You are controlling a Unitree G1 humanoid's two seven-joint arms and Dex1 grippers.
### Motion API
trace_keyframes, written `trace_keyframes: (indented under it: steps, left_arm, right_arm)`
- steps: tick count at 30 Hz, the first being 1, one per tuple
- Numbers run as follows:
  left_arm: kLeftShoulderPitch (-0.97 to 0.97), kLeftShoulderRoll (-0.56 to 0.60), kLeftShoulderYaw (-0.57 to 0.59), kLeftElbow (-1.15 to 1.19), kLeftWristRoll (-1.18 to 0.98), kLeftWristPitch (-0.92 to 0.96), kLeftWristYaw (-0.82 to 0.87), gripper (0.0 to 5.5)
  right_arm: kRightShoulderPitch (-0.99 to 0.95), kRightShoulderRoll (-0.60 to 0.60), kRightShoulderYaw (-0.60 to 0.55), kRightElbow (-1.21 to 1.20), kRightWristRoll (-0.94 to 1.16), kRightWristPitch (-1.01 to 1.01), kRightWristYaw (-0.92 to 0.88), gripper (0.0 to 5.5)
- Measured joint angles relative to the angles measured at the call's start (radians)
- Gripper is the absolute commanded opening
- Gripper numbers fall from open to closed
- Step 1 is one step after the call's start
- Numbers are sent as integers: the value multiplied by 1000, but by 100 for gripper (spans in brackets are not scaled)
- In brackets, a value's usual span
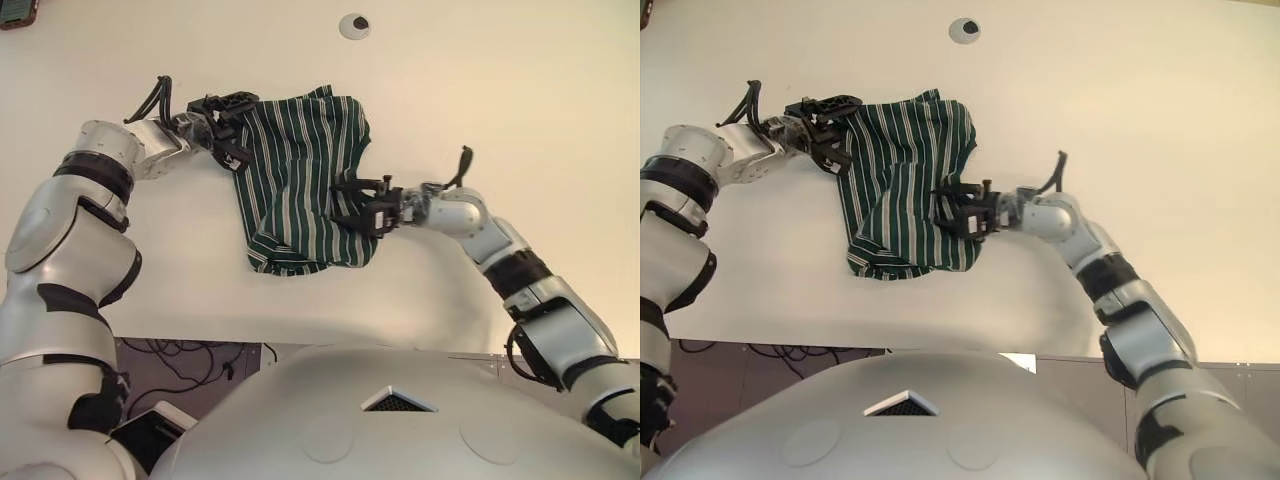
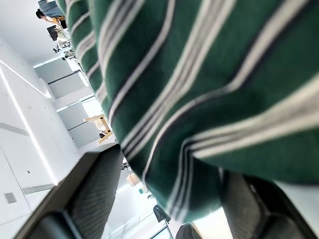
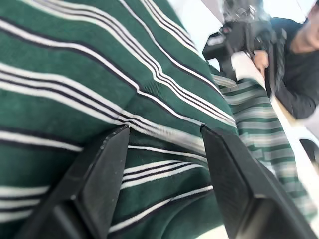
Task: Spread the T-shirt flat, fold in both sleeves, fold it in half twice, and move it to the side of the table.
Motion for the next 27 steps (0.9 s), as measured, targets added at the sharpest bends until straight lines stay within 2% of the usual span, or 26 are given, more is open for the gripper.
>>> trace_keyframes:
  steps: [3, 6, 9, 11, 13, 16, 19, 21, 22, 25, 27]
  left_arm:
    - [25, 59, 31, 0, -40, -53, 12, 304]
    - [79, 157, 111, -12, -147, -199, -15, 304]
    - [181, 264, 218, -33, -360, -443, -133, 304]
    - [275, 356, 241, -88, -491, -571, -272, 304]
    - [391, 469, 224, -240, -667, -612, -468, 304]
    - [523, 589, 194, -503, -907, -542, -669, 304]
    - [736, 729, 156, -810, -1062, -426, -855, 304]
    - [829, 832, 162, -932, -1099, -377, -933, 304]
    - [856, 864, 182, -964, -1099, -356, -957, 322]
    - [883, 871, 253, -1002, -1069, -315, -1013, 372]
    - [889, 832, 300, -996, -1048, -318, -1022, 401]
  right_arm:
    - [145, -92, -70, -165, 214, 138, 118, 263]
    - [256, -135, -163, -359, 484, 276, 204, 263]
    - [305, -192, -293, -481, 672, 403, 230, 263]
    - [344, -240, -361, -534, 707, 489, 228, 263]
    - [396, -302, -412, -623, 708, 567, 219, 263]
    - [413, -314, -425, -725, 668, 626, 202, 263]
    - [466, -365, -343, -797, 480, 657, 219, 263]
    - [493, -408, -297, -816, 358, 651, 248, 263]
    - [494, -426, -288, -823, 320, 632, 252, 280]
    - [470, -417, -259, -776, 181, 510, 221, 334]
    - [468, -379, -252, -711, 113, 417, 176, 367]
